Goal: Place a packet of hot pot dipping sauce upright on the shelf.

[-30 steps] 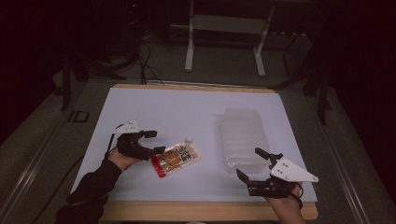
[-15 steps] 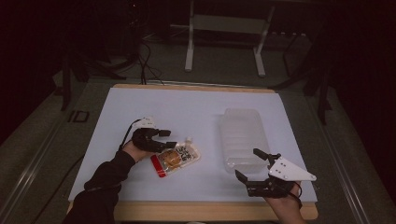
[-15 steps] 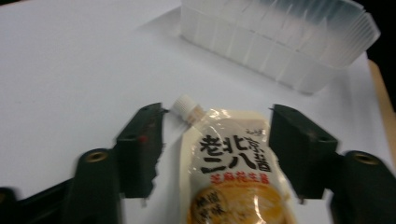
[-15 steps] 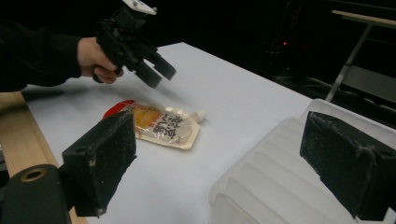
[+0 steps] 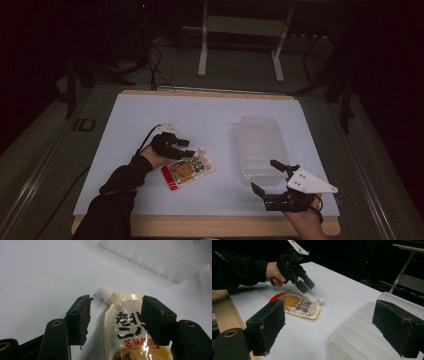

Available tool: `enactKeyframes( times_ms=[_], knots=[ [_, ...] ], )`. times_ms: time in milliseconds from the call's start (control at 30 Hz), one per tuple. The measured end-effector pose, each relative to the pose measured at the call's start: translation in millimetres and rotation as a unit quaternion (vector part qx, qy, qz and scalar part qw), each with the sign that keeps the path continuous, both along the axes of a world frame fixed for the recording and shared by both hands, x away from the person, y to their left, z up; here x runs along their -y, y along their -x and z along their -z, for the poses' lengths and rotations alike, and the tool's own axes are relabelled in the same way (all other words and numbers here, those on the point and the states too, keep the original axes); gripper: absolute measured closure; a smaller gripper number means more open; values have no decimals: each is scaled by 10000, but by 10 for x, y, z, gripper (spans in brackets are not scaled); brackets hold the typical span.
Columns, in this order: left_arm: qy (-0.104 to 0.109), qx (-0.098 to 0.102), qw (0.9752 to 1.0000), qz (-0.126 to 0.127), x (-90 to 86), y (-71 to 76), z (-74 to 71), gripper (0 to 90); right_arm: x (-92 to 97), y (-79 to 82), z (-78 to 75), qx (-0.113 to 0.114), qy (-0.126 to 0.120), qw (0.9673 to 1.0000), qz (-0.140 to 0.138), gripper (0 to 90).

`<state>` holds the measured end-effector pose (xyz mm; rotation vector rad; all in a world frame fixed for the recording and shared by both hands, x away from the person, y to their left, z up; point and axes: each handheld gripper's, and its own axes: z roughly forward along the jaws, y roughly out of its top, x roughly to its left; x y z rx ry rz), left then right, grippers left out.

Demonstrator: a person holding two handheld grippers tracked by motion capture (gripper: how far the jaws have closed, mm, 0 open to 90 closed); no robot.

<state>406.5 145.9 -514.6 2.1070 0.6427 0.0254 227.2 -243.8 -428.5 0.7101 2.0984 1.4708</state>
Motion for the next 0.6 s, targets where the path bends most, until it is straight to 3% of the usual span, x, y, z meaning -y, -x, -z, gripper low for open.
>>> enactKeyframes(
  times_ms=[367, 600],
  knots=[
    [-554, -67, 9984, 103, 142, -52, 106, 448, -2, 0, 5, -33, -17, 10000, -30, 109],
    [-652, -178, 9977, 43, 176, -59, 179, 450, 5, 0, 1, -24, -32, 10000, -18, 109]
  ],
)
